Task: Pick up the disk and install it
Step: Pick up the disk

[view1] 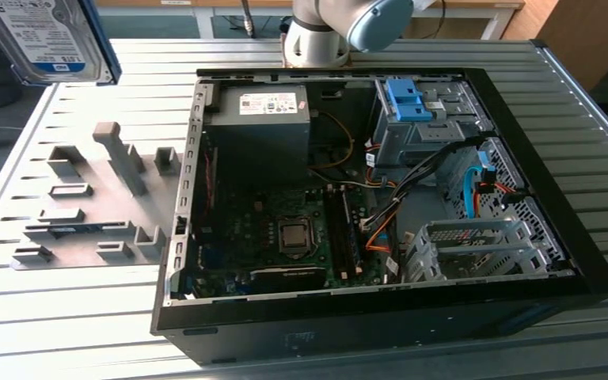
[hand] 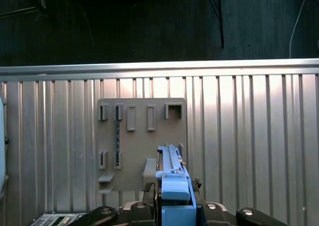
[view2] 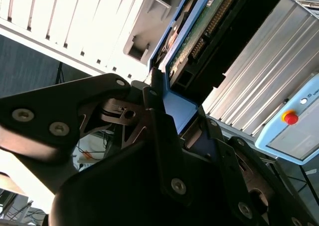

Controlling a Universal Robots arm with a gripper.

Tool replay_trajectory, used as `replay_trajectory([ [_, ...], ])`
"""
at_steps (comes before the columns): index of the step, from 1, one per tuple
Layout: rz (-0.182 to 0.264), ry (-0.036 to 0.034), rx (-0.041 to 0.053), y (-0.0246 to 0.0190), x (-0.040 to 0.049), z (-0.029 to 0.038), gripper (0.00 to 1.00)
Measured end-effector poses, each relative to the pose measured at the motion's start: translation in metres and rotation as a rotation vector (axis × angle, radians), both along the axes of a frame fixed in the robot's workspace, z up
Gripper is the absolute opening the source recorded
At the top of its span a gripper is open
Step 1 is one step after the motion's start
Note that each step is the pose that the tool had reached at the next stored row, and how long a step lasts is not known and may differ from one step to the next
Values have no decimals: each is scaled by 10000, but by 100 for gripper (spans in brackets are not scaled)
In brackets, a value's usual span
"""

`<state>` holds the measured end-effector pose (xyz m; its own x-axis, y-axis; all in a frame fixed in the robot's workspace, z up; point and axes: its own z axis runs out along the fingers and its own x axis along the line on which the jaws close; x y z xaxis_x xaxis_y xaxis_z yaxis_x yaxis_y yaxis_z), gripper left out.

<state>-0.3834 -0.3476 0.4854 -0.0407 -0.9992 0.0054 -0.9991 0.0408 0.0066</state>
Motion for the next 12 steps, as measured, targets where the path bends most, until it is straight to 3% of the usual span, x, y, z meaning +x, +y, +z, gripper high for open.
replay_trajectory([
  [12,1,-8,-1,0,11,1,37],
])
